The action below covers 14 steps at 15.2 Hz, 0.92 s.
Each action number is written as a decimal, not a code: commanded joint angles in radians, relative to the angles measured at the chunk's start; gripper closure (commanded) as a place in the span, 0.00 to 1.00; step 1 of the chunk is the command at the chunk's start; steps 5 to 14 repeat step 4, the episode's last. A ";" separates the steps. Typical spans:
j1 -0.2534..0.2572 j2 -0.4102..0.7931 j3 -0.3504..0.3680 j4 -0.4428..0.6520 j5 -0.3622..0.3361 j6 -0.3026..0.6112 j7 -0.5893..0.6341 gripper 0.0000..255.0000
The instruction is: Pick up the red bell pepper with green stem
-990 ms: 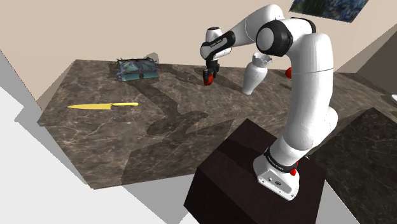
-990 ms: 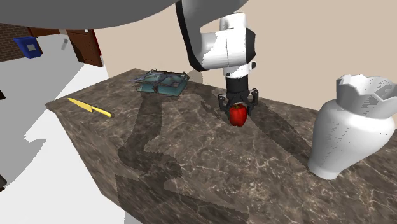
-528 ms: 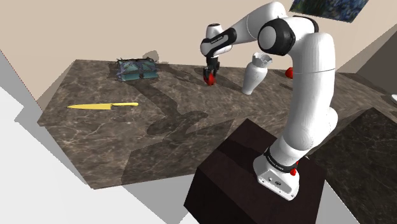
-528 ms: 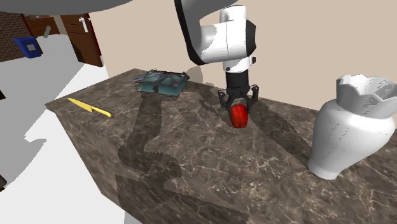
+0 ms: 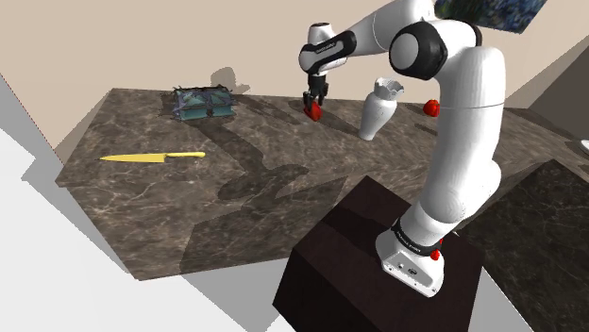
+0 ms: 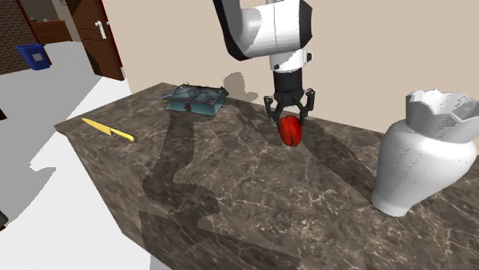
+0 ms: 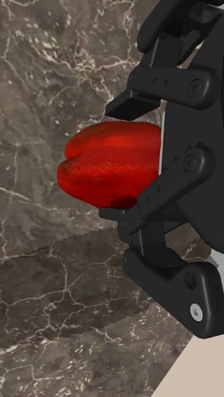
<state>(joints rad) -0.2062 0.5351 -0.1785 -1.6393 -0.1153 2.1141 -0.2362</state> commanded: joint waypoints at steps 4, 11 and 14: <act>0.000 -0.021 -0.001 0.014 -0.001 -0.035 -0.006 1.00; 0.000 -0.021 -0.001 0.014 -0.001 -0.035 -0.006 1.00; 0.000 -0.021 -0.001 0.014 -0.001 -0.035 -0.006 1.00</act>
